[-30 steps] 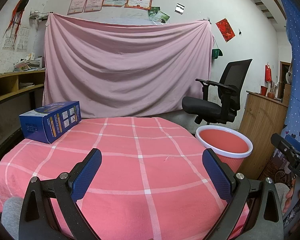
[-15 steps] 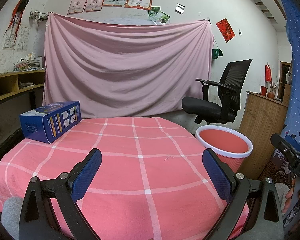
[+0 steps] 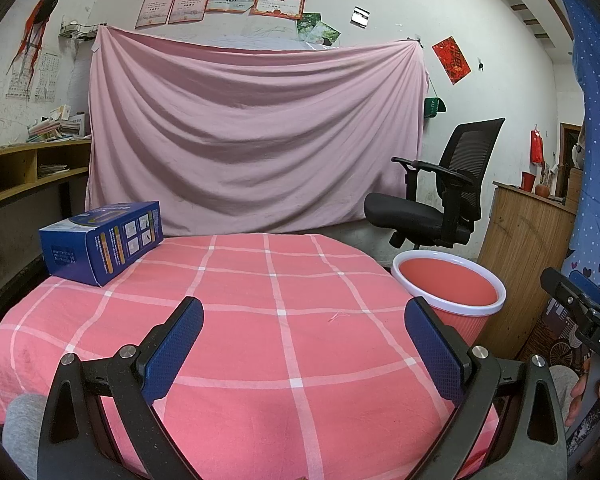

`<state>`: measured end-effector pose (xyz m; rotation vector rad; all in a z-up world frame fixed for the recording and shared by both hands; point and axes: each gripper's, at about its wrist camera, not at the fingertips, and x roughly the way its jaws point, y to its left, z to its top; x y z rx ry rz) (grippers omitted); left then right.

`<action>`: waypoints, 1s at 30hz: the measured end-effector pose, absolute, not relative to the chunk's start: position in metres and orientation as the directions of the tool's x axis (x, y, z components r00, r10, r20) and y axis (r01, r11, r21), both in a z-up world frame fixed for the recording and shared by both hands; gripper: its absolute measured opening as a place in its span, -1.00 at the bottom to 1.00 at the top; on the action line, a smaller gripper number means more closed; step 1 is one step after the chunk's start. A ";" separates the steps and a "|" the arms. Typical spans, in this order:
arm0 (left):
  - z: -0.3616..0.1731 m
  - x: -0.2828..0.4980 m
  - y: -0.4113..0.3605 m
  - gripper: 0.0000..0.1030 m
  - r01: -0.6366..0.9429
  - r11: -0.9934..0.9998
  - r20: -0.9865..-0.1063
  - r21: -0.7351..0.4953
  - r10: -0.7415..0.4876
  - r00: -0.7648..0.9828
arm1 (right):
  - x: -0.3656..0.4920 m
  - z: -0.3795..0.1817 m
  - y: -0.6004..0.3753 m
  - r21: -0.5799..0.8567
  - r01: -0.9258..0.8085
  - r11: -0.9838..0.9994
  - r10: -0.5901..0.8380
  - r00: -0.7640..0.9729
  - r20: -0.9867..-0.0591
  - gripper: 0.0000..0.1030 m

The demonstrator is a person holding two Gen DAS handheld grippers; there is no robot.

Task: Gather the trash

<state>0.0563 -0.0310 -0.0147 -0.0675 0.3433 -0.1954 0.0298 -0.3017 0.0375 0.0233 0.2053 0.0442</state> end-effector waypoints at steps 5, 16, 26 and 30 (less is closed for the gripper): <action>-0.015 0.056 -0.031 0.91 0.179 0.979 -0.328 -0.098 -0.202 0.923 | 0.030 0.038 -0.302 0.027 -0.042 0.999 0.046 0.978 -0.204 1.00; -0.015 0.053 -0.037 0.91 0.149 0.988 -0.324 -0.045 -0.156 0.933 | 0.029 0.037 -0.301 0.027 -0.042 0.999 0.047 0.977 -0.207 1.00; -0.016 0.052 -0.042 0.91 0.148 0.989 -0.324 -0.033 -0.150 0.934 | 0.028 0.036 -0.300 0.027 -0.042 0.999 0.047 0.977 -0.209 1.00; -0.016 0.052 -0.041 0.91 0.146 0.989 -0.324 -0.034 -0.149 0.934 | 0.026 0.034 -0.297 0.026 -0.042 0.999 0.047 0.976 -0.211 1.00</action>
